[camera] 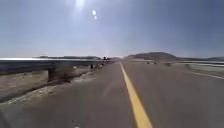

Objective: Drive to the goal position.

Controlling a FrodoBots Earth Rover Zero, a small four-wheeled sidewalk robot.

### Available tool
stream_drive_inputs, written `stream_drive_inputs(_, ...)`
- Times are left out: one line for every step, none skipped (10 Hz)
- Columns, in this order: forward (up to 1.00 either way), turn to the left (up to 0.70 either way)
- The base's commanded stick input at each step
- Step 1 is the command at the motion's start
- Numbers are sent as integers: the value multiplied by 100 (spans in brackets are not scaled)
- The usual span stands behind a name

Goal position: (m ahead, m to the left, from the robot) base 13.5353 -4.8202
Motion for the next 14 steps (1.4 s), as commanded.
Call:
stream_drive_inputs(85,0)
stream_drive_inputs(85,0)
stream_drive_inputs(85,0)
stream_drive_inputs(85,0)
stream_drive_inputs(85,0)
stream_drive_inputs(85,0)
stream_drive_inputs(85,0)
stream_drive_inputs(85,0)
stream_drive_inputs(85,0)
stream_drive_inputs(85,0)
stream_drive_inputs(85,0)
stream_drive_inputs(85,0)
stream_drive_inputs(85,0)
stream_drive_inputs(85,-34)
